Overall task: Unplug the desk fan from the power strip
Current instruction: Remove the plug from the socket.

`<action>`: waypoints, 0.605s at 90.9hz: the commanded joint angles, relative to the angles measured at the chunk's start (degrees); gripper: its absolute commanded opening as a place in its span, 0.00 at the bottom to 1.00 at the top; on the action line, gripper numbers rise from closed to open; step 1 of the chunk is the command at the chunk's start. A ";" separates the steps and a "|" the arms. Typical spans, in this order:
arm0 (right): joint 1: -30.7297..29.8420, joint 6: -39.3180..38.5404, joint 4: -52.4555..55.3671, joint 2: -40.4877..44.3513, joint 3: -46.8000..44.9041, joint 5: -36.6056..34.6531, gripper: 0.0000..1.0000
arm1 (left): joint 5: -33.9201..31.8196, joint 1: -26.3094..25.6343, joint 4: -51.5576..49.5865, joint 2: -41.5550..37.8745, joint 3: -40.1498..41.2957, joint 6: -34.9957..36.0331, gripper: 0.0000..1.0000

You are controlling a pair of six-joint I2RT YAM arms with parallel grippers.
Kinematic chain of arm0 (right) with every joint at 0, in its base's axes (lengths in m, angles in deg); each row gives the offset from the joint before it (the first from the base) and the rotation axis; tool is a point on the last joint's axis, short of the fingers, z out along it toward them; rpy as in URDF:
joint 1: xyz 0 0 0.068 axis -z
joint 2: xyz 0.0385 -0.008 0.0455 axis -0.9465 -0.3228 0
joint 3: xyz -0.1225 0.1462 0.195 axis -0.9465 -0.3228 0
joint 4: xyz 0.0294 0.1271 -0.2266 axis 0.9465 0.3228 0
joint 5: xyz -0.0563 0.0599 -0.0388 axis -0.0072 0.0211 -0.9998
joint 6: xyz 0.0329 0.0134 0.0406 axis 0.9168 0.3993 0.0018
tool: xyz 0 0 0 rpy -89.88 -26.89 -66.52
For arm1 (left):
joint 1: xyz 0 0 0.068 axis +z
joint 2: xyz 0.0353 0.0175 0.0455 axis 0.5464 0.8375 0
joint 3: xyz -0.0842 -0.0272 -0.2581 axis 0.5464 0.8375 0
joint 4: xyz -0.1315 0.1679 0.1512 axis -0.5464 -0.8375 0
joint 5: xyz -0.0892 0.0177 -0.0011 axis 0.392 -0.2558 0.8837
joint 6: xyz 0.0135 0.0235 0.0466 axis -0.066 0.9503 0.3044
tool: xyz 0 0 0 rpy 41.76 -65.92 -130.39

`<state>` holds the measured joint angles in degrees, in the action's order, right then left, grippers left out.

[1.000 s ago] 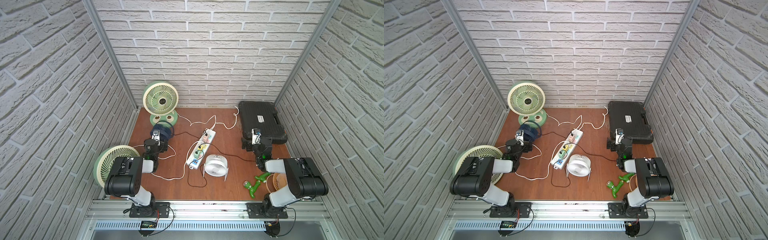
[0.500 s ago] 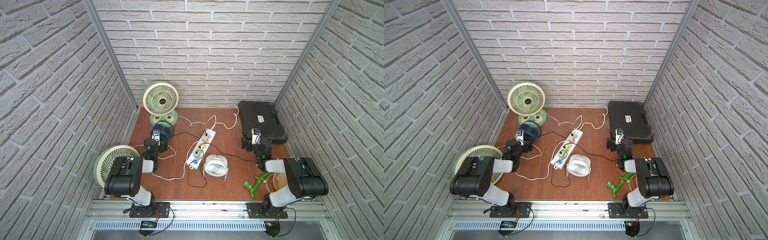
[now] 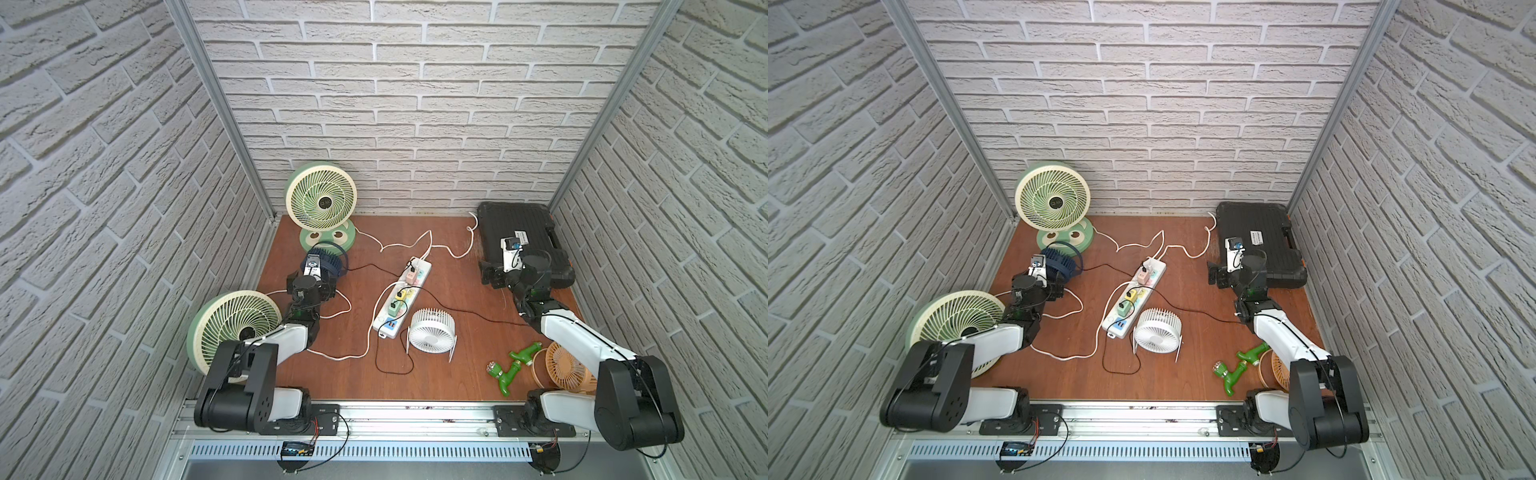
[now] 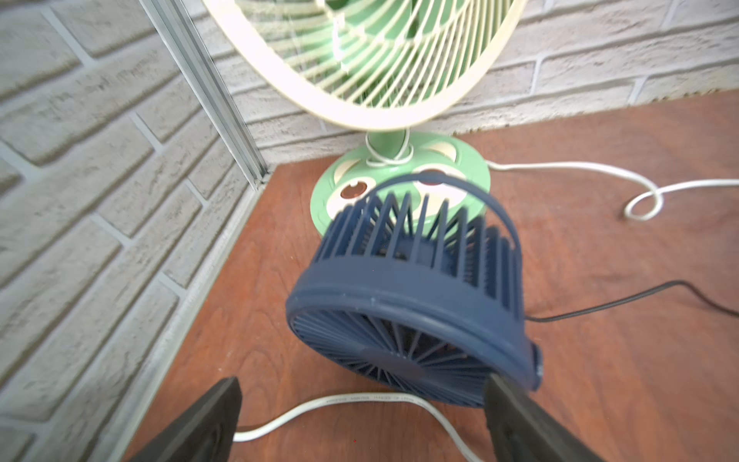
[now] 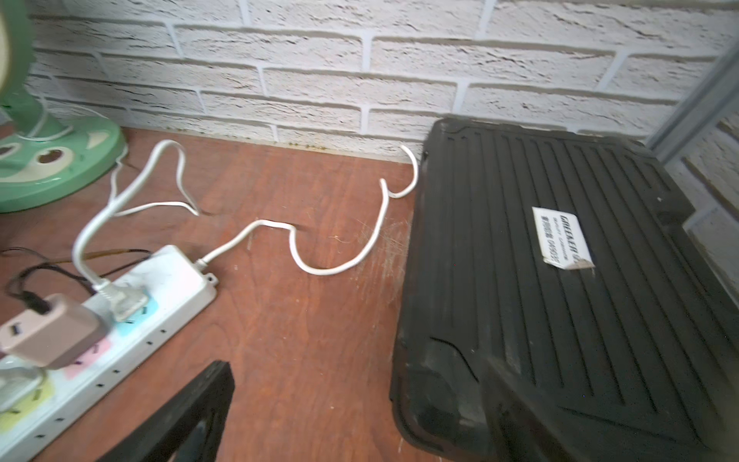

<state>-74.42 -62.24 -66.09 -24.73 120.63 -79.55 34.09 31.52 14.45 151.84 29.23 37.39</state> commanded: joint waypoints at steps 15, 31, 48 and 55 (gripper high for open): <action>-5.32 5.86 24.82 -1.08 14.10 11.80 1.00 | -7.12 -5.00 -28.38 -13.79 -10.06 -9.19 0.98; -9.38 11.40 33.23 -2.97 21.33 16.79 1.00 | -6.94 -10.87 -39.86 -19.54 -14.46 -13.73 0.98; -12.91 16.42 42.01 -4.75 28.44 18.02 1.00 | 0.15 -13.68 -49.04 -22.46 -17.83 -21.73 0.98; -13.38 18.91 42.62 -6.43 29.97 22.19 1.00 | 3.56 -14.15 -51.67 -22.50 -19.06 -23.90 0.98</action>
<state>-86.98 -48.69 -28.21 -29.32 147.91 -63.03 31.97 18.10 -29.74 129.87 12.46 19.30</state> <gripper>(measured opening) 0.996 0.983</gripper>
